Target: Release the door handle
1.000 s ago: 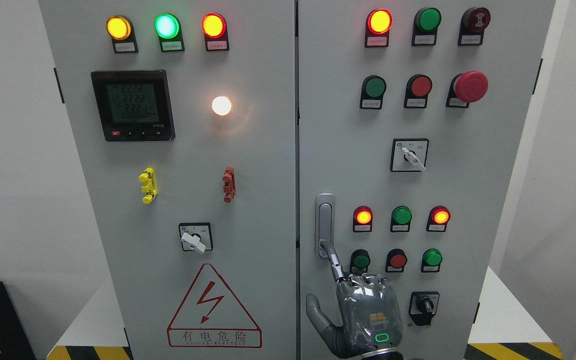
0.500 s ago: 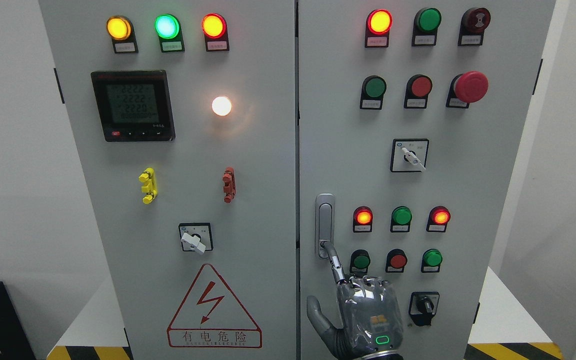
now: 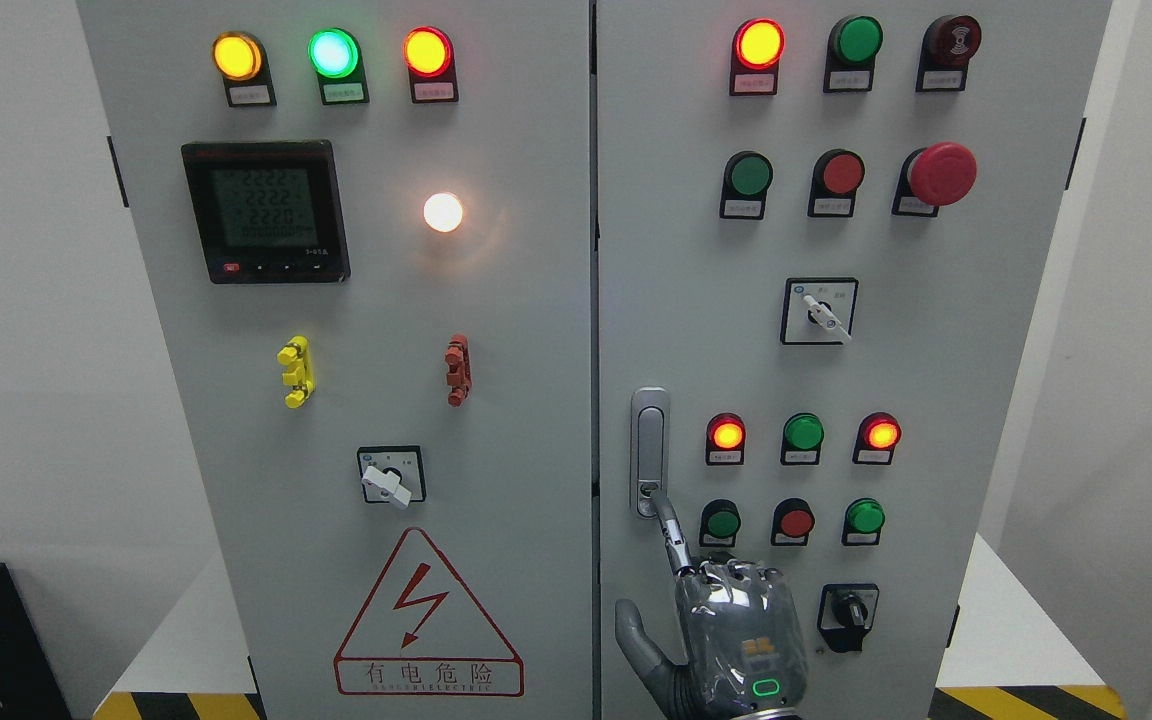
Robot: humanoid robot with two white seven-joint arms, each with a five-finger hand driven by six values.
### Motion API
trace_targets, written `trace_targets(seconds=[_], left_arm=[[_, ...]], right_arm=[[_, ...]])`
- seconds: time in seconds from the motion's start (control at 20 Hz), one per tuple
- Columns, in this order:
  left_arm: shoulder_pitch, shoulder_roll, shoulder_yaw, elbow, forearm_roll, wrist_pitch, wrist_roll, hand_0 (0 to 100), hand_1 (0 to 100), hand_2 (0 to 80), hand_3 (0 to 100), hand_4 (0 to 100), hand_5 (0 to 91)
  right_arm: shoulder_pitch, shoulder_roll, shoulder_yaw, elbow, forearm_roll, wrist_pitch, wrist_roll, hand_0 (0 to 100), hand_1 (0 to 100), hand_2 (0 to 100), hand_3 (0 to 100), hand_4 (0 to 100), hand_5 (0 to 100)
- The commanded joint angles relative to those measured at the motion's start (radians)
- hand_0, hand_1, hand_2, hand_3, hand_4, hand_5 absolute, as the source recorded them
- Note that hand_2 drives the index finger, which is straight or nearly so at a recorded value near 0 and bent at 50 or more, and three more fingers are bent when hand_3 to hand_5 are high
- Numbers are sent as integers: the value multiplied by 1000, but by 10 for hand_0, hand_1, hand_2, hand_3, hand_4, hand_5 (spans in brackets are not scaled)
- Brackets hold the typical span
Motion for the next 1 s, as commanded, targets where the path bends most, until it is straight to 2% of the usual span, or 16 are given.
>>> trace_targets(seconds=[0.0, 0.95], left_arm=[[0, 0, -21, -20, 0, 0, 0, 0, 0, 22, 93, 12, 0], [0, 0, -21, -20, 0, 0, 0, 0, 0, 23, 96, 12, 0]], right_arm=[[3, 0, 6, 9, 8, -3, 0, 481, 282, 0, 947, 877, 933], [26, 0, 5, 9, 9, -3, 2, 480, 282, 0, 951, 883, 935]])
